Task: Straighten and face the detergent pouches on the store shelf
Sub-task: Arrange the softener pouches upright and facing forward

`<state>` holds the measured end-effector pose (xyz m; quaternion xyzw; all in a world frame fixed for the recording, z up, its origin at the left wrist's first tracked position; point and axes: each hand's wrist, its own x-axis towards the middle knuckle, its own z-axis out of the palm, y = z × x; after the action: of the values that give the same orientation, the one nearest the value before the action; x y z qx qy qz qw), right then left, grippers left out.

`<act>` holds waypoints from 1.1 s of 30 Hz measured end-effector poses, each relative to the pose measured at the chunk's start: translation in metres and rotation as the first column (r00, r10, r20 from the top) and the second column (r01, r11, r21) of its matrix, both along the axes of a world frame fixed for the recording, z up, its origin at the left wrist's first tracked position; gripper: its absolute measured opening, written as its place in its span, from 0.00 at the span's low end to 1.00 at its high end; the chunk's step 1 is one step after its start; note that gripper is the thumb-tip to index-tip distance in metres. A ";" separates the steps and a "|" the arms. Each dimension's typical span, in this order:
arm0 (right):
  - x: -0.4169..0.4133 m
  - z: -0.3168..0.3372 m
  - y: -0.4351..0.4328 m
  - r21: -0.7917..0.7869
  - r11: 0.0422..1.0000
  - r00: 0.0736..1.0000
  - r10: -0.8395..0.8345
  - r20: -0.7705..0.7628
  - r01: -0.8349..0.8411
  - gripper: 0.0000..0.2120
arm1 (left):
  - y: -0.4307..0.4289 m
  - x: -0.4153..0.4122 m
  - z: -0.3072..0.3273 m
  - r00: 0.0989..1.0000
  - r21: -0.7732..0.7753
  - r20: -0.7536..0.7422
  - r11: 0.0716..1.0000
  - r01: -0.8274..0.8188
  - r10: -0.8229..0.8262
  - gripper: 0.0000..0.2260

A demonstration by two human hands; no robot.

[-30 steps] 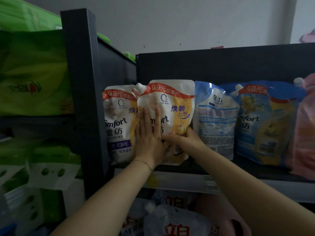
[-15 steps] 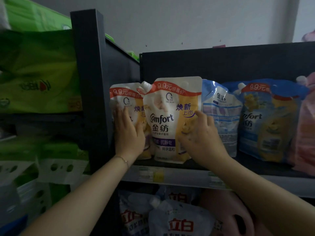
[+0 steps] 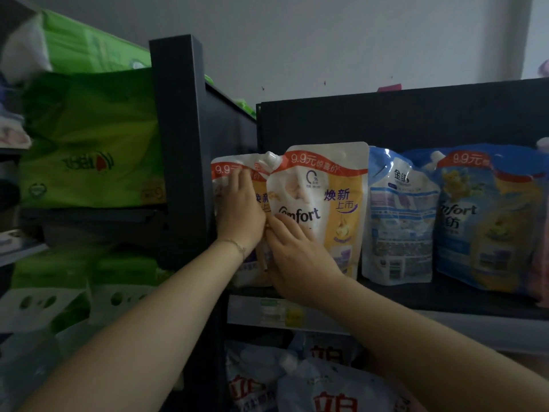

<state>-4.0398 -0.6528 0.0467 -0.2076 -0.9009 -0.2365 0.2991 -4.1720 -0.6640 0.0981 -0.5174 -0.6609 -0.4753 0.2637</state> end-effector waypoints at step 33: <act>-0.041 -0.032 0.000 -0.247 0.965 0.976 -0.035 0.215 0.090 0.36 | 0.028 -0.020 0.079 0.988 -0.043 0.153 0.999 -0.017 0.023 0.11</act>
<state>-4.0804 -0.6530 0.0144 -0.2469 -0.9432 -0.1483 0.1657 -4.1915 -0.6363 0.1767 -0.4782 -0.6940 -0.4972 0.2061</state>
